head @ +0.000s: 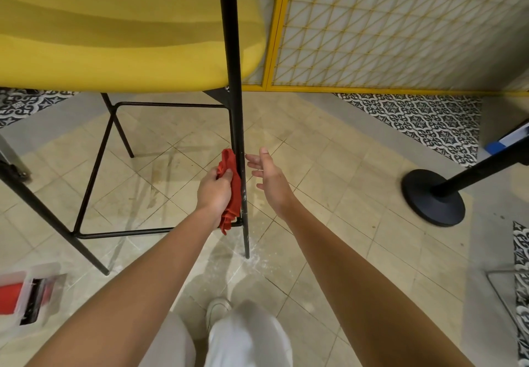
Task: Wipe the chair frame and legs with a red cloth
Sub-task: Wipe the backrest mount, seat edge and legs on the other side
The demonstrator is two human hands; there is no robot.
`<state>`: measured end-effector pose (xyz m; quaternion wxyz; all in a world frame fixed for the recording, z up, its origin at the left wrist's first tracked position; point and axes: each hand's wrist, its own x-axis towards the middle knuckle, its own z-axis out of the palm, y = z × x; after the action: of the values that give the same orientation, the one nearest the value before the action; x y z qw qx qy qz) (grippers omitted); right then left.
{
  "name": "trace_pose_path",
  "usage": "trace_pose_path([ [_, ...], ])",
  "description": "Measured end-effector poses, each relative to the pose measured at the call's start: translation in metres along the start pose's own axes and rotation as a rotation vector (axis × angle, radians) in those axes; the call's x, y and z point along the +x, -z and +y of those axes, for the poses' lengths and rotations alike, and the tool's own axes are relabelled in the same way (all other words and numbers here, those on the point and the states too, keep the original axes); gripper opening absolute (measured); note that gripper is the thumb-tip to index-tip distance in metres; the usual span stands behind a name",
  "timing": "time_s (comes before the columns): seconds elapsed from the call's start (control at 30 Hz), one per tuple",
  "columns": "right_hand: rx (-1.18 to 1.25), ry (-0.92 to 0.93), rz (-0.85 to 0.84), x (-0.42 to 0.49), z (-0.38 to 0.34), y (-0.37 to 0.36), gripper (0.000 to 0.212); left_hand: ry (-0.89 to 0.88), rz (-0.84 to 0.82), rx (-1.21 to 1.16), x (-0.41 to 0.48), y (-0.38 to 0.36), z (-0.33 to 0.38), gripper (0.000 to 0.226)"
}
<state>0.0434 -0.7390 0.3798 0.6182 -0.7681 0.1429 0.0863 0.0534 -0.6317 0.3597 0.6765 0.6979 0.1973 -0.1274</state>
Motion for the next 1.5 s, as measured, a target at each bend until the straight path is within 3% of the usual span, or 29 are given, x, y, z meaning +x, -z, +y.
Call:
trace_pose_path([
  [0.27, -0.065, -0.014, 0.004, -0.018, -0.007, -0.001, 0.058, 0.07, 0.084, -0.042, -0.021, 0.011, 0.001, 0.037],
  [0.4, -0.076, 0.008, -0.005, -0.031, -0.014, 0.0, 0.053, 0.06, 0.094, -0.103, -0.036, 0.01, 0.012, 0.035],
  [0.7, 0.108, 0.037, -0.017, -0.053, -0.037, 0.0, 0.035, -0.108, 0.017, 0.016, -0.072, 0.006, 0.032, 0.02],
  [0.87, 0.039, 0.122, 0.19, -0.05, -0.048, 0.006, 0.03, -0.189, -0.131, -0.021, -0.081, 0.01, 0.048, 0.023],
  [0.97, 0.04, 0.171, 0.309, -0.048, -0.059, 0.007, 0.036, -0.223, -0.137, -0.031, -0.079, 0.015, 0.055, 0.03],
  [1.2, 0.053, 0.317, 0.369, -0.033, -0.097, -0.007, 0.037, -0.207, -0.009, -0.058, -0.054, 0.032, 0.064, 0.039],
  [1.5, -0.049, 0.278, 0.446, -0.021, -0.069, -0.028, 0.042, -0.209, 0.005, -0.09, -0.036, 0.033, 0.063, 0.038],
])
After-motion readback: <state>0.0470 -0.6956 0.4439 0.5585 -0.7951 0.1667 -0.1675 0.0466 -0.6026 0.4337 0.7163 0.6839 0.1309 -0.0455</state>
